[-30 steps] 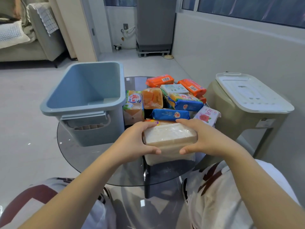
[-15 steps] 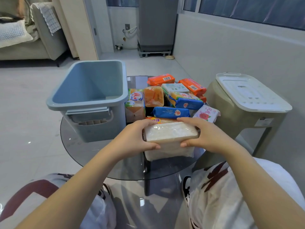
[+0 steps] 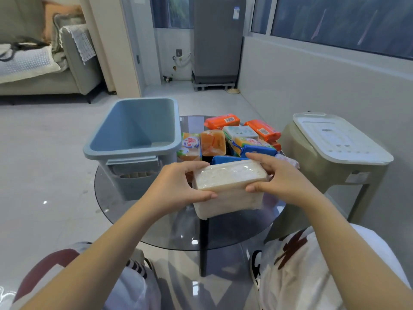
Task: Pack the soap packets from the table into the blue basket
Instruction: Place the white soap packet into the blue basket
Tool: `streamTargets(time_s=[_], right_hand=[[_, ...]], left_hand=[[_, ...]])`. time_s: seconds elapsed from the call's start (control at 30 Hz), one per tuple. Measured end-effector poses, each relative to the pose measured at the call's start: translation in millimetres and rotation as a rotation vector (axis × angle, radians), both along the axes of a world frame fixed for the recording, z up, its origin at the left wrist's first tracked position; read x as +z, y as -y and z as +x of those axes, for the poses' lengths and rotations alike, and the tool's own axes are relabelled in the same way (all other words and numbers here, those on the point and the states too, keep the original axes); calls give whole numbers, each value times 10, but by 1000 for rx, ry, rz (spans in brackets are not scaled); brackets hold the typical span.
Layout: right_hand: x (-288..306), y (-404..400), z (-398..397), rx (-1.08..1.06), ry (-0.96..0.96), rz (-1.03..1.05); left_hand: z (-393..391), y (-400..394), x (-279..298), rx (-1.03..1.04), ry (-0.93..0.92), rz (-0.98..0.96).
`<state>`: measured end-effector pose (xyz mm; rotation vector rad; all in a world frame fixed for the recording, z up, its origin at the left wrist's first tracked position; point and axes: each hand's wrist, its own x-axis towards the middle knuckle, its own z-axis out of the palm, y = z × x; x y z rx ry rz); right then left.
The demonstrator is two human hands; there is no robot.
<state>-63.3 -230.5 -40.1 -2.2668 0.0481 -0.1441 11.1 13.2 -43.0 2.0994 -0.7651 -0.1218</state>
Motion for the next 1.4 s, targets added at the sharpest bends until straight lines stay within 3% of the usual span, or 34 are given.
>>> streamTargets(time_s=[0.27,0.63,0.83,1.0,1.4], right_hand=[[619,-167,151,65,268,306],[989,-702,1178,97,331,630],[1033,-1063,1716,165,248,571],[726,-1251,1986,78,193,422],[204,-1269,1941,-62,-103,453]], left_hand=[[34,-158,775,45,50,-171],[595,-436,1312,221,-57,-334],[876,-720,1297,437,49,-258],[1023,-890,1140,599,130,-115],[1403,-543,465,631,-141,166]])
